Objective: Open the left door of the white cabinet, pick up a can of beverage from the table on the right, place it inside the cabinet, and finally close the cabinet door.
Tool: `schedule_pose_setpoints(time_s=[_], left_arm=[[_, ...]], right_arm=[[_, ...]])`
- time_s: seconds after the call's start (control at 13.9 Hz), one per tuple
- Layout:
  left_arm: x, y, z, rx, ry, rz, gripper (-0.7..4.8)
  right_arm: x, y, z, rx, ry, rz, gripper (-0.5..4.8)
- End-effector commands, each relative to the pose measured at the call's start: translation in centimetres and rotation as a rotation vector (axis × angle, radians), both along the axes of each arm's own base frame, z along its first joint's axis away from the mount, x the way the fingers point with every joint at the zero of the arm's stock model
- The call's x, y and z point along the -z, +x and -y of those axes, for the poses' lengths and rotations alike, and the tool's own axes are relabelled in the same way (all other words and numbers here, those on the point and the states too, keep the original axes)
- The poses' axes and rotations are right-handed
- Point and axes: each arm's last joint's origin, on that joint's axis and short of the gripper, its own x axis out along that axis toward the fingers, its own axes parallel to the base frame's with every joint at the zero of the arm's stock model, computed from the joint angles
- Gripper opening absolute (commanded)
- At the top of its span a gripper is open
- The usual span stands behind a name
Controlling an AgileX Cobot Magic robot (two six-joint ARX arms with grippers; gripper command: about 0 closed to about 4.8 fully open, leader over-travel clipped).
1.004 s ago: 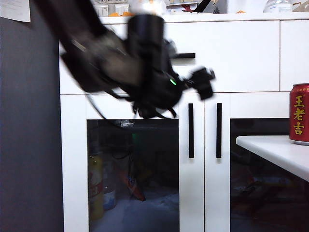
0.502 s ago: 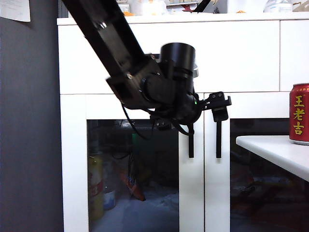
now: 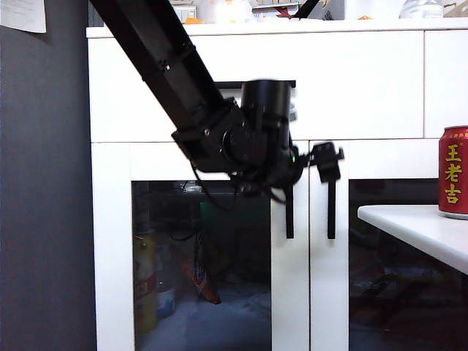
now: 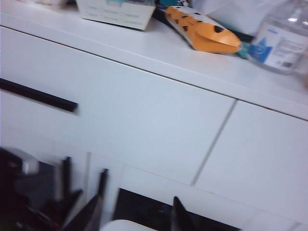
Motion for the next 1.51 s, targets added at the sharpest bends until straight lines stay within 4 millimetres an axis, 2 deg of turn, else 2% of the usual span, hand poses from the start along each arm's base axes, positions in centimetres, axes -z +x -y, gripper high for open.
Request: schedule_pose_setpoints(time_s=[0.07,0.36,0.79,0.86,0.93,1.0,1.08,1.51], left_arm=[[-0.1,1.0,0.2,0.024,-0.021,0.025,4.79],[-0.2,1.6,0.8,0.034,-0.026,0.03,4.79],[0.5,2.6,-0.3,-0.015,-0.009,0.013,4.79],[0.4,2.6,-0.3,-0.015,-0.012,0.016,3.98],[0.3,2.6,-0.2,-0.012,-0.014,0.018,2.8],[0.3,2.6,-0.2,-0.009,-0.015,0.019,1.47],[0.3,2.5,-0.1,-0.006,-0.015,0.019,-0.13],[0.1,2.3,0.2,0.063,-0.033,0.035,-0.05]], right_arm=[[-0.2,0.0,0.2,0.055,-0.044,0.019,1.9],[-0.2,0.0,0.3,0.059,-0.045,0.017,1.9],[-0.1,0.2,0.4,0.065,-0.047,0.008,1.9],[0.0,0.1,0.4,0.065,-0.048,0.005,1.89],[0.0,0.1,0.4,0.065,-0.048,0.004,1.89],[0.0,0.1,0.4,0.065,-0.049,0.001,1.9],[0.1,0.1,0.4,0.065,-0.051,-0.006,1.89],[0.1,0.1,0.4,0.065,-0.05,-0.005,1.9]])
